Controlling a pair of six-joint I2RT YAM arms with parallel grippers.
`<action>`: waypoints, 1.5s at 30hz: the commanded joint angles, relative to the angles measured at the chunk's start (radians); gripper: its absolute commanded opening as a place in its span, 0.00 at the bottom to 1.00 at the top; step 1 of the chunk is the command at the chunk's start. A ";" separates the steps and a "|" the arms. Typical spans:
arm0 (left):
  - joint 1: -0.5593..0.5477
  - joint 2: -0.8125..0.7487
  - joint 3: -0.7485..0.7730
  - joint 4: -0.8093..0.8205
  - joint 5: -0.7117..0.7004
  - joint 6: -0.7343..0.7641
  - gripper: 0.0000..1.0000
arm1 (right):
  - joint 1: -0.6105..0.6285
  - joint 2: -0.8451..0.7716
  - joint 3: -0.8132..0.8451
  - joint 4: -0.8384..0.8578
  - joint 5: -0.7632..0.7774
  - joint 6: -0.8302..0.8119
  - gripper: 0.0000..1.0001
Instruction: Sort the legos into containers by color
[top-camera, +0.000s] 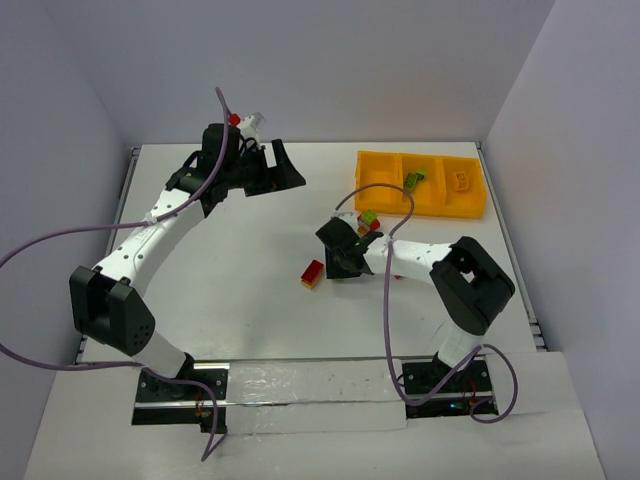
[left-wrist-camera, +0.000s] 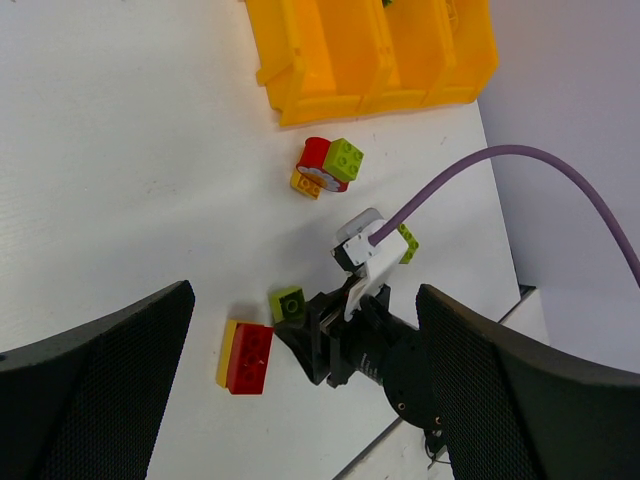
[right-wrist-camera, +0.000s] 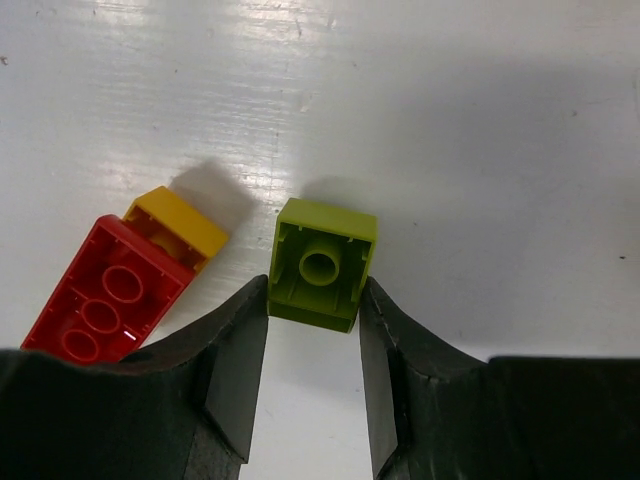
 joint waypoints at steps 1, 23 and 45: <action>0.005 -0.030 0.001 0.020 0.001 0.011 0.99 | -0.002 -0.093 0.054 -0.041 0.081 -0.019 0.18; 0.008 -0.009 0.046 -0.021 0.023 0.036 0.99 | -0.697 -0.099 0.320 -0.040 0.043 -0.175 0.20; 0.008 0.002 0.062 -0.035 0.047 0.032 0.99 | -0.760 0.154 0.625 -0.093 -0.038 -0.216 0.69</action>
